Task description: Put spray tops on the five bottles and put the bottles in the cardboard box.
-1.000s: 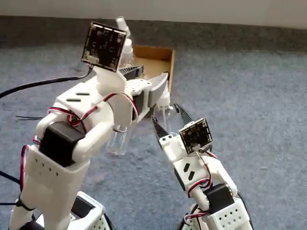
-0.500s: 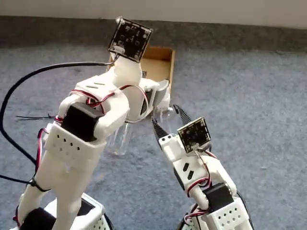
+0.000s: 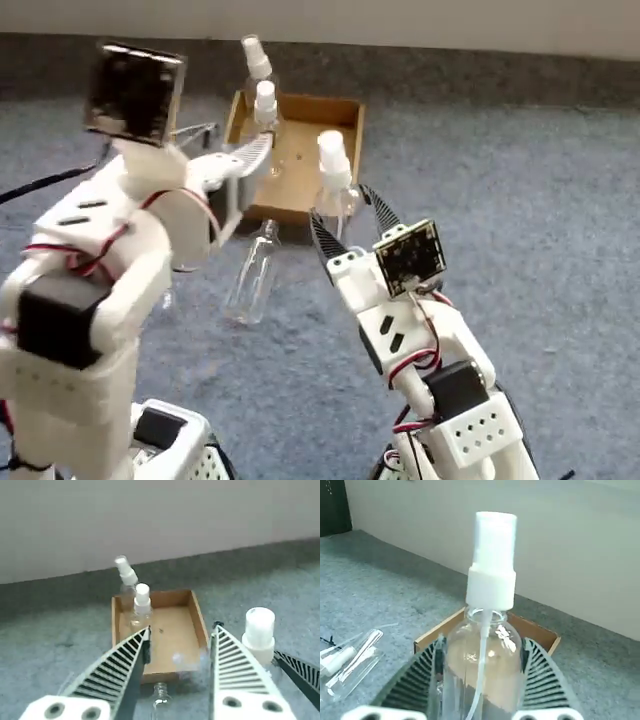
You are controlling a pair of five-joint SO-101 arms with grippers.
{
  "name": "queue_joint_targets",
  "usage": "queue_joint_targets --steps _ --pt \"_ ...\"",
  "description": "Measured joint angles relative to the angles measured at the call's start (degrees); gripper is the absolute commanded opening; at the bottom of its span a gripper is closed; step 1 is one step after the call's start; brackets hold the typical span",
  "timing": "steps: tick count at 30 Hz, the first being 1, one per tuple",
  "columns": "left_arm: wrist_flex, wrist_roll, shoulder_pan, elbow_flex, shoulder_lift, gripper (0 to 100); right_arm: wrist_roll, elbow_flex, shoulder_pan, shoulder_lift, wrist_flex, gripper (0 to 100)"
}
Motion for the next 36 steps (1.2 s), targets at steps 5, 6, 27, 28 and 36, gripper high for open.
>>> queue_joint_targets --steps 5,6,27,28,36 --pt "5.45 -3.34 -11.6 -0.97 -5.01 19 0.0 -9.67 -0.09 15.03 -4.57 0.4" --pt "6.86 -4.31 -13.71 -0.18 -5.45 19 0.0 -11.96 -0.09 18.55 -5.45 0.4" --pt "-17.76 -9.05 -44.04 49.23 7.38 19 -11.96 -34.64 -5.71 73.58 -50.2 0.4" --pt "-17.93 -9.05 -44.04 49.23 7.65 19 -12.04 -34.64 -5.71 75.52 -52.04 0.4" --pt "-18.46 -9.05 -44.04 49.23 7.65 19 -12.04 -34.64 -5.71 84.84 -62.07 0.4"
